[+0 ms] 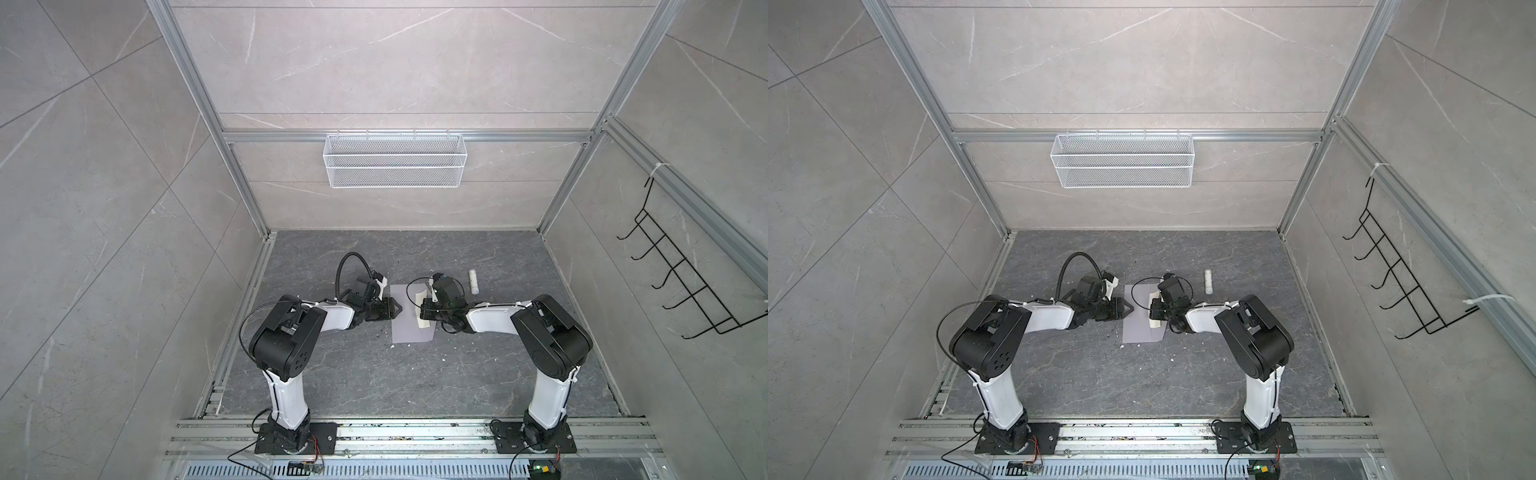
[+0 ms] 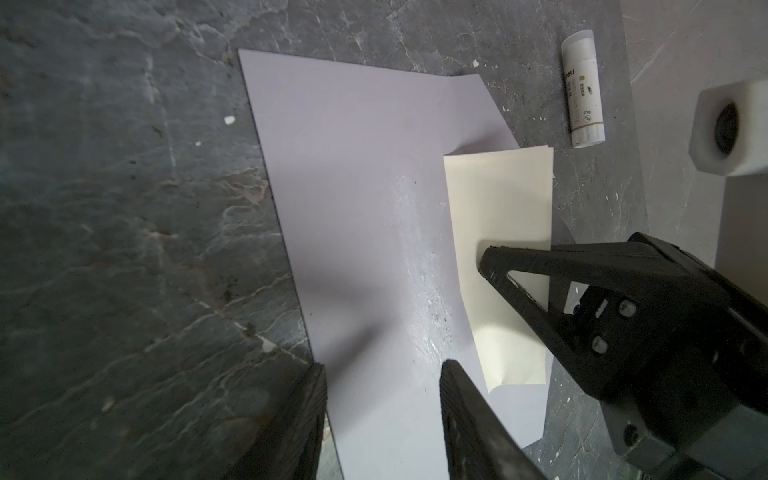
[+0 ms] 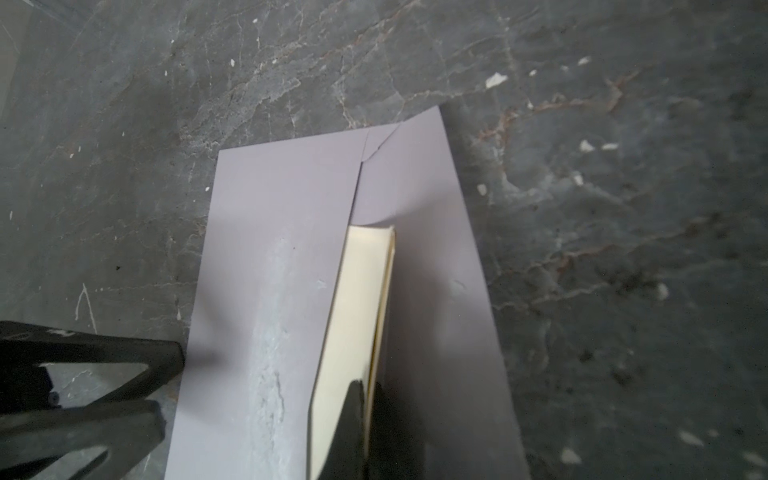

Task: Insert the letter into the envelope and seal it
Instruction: 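Slide the beige letter fully into the envelope pocket with the right gripper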

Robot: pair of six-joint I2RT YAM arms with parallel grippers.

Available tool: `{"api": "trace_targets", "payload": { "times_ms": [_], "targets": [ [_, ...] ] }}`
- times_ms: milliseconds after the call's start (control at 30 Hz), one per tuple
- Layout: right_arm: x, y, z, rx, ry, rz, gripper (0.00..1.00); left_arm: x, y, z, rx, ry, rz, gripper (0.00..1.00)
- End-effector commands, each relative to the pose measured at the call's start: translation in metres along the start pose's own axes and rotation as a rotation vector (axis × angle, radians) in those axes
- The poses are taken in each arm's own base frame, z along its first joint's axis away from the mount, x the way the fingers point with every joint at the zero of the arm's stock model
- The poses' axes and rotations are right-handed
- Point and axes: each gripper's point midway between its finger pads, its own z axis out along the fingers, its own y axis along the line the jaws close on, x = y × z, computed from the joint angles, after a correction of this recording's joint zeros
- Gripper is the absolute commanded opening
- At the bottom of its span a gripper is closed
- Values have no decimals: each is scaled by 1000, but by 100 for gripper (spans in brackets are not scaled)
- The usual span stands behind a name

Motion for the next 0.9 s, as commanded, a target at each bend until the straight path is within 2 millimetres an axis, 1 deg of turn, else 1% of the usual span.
{"api": "trace_targets", "payload": {
  "times_ms": [0,667,767,867],
  "targets": [
    [8,3,8,-9,37,14,0,14,8,7,-5,45,-28,48],
    [11,10,14,-50,51,55,0,13,6,7,8,38,-34,48],
    [10,9,13,-43,52,49,0,13,5,5,8,33,-33,48],
    [5,9,7,-24,44,30,0,10,1,2,12,25,-27,48]
  ]
}}
